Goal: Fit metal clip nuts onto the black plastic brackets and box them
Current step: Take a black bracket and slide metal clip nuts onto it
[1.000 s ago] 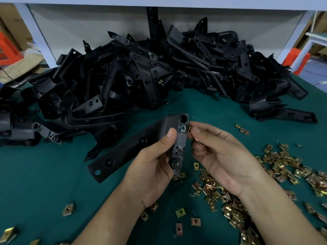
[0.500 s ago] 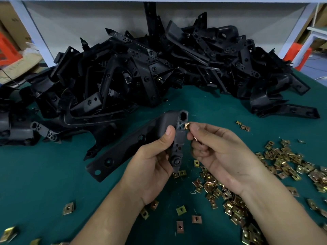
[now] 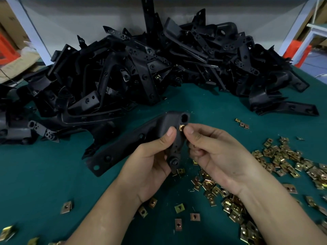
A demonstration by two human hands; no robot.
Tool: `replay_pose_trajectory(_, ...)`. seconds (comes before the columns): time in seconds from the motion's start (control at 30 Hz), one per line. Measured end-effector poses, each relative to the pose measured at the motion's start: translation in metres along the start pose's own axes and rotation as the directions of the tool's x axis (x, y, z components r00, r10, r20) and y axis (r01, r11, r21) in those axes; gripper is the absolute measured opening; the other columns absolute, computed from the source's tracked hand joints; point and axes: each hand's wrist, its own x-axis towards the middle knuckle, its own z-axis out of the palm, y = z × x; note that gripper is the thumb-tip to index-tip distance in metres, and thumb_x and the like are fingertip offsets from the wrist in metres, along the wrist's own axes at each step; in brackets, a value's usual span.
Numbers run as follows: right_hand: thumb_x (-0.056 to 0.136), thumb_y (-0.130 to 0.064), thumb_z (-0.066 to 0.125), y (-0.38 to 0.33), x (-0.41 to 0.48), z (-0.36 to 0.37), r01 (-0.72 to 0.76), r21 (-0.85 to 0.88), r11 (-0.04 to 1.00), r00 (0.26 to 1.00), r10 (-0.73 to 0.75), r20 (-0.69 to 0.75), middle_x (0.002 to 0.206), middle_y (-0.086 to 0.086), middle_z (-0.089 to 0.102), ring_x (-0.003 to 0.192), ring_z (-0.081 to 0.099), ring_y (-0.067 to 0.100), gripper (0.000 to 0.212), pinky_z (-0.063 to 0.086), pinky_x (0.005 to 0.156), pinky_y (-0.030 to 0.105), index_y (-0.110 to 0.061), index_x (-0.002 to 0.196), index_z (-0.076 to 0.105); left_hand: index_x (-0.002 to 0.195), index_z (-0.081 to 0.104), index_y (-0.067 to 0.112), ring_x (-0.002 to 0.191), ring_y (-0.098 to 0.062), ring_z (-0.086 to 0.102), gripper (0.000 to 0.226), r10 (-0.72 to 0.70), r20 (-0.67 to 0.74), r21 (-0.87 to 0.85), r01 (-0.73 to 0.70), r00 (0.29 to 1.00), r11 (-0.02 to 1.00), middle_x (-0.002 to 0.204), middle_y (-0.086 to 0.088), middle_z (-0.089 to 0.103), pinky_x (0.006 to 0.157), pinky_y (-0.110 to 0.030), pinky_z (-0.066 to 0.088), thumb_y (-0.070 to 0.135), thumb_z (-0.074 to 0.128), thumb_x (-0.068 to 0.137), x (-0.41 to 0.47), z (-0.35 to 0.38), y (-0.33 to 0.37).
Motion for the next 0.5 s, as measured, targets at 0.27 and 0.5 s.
replay_pose_trajectory(0.27,0.076,-0.017,0.068,-0.0015,0.0034,-0.0068,-0.013,0.097,0.995,0.999,0.01,0.031,0.088,0.0,0.072,0.068,0.056,0.002,0.026,0.046,0.057,0.013,-0.013,0.098,0.081,0.091,0.083,0.012,0.076,-0.012,0.074,0.024,0.147,-0.108,-0.068,-0.155,0.983,0.986,0.092,-0.003,0.078,0.067,-0.02,0.058,0.024,0.062,0.092,0.0017,0.0005,0.0039)
replay_pose_trajectory(0.5,0.071,-0.004,0.067,0.0021,0.0041,-0.0073,-0.075,0.096,0.993,0.997,0.073,0.027,0.093,0.005,0.075,0.07,0.065,0.005,0.034,0.048,0.056,0.015,-0.01,0.103,0.079,0.087,0.083,0.013,0.076,-0.01,0.074,0.028,0.151,-0.101,-0.073,-0.159,0.983,0.985,0.087,-0.001,0.077,0.069,-0.019,0.057,0.024,0.059,0.096,0.0035,-0.0031,0.0011)
